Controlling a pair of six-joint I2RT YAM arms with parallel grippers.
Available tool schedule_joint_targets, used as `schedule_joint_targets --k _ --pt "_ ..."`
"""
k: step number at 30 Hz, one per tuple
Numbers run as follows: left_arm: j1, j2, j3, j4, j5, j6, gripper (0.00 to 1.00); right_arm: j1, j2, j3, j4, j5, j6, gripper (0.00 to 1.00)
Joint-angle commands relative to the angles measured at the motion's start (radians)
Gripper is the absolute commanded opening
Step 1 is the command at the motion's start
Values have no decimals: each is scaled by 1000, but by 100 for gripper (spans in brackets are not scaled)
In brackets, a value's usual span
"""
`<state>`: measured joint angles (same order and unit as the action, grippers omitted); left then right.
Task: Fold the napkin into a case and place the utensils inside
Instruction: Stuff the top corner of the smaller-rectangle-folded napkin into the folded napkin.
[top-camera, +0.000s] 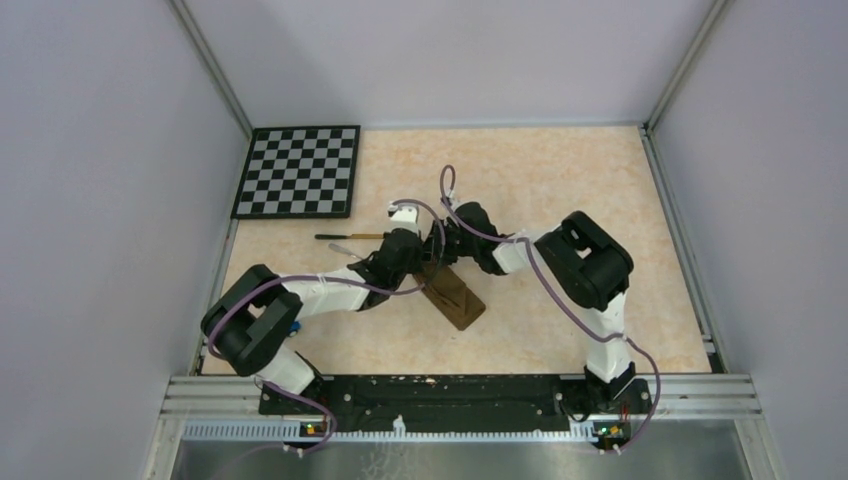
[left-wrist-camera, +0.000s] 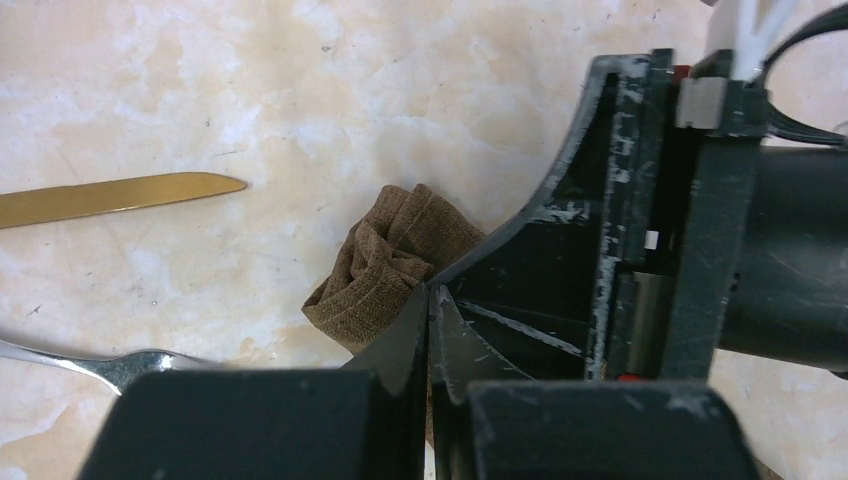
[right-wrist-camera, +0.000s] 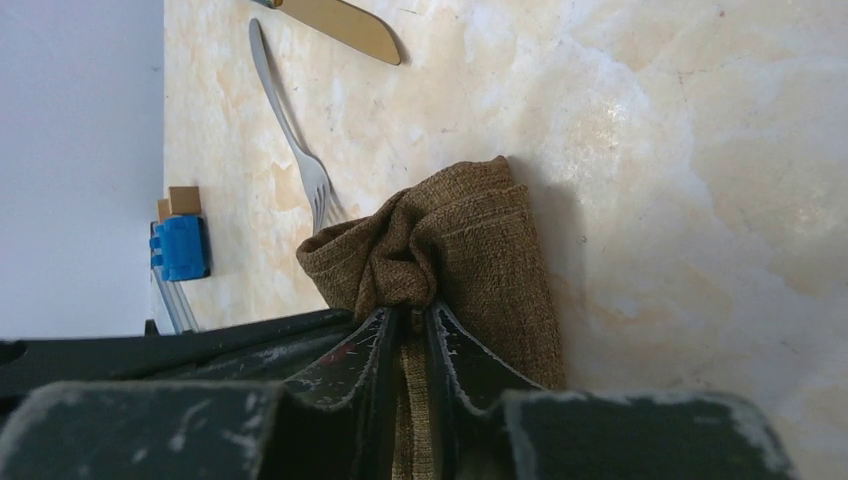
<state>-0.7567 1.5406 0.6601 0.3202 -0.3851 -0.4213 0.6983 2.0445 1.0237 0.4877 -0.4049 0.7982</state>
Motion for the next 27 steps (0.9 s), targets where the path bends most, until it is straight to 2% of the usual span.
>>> schedule_joint_targets --k 1,5,8,11,16,22,27 --pt "25 -42 5 -44 86 -98 3 -5 -57 -45 -26 -46 -47 18" --pt "84 -146 -23 -142 161 -187 33 -35 -101 -81 -9 -103 -40 27" --pt "117 -254 -47 -218 194 -236 48 -58 -134 -108 3 -135 -39 29" --pt "162 -311 -47 -289 235 -271 49 -70 -163 -119 4 -151 -43 30" --pt "203 -284 -48 -316 275 -316 39 -83 -188 -110 -2 -153 -42 31" --pt "214 -197 -60 -286 296 -374 42 -83 -151 -56 -17 -150 -47 31" --pt "216 -154 -27 -278 330 -356 42 -82 -113 -22 -22 -144 -47 32"
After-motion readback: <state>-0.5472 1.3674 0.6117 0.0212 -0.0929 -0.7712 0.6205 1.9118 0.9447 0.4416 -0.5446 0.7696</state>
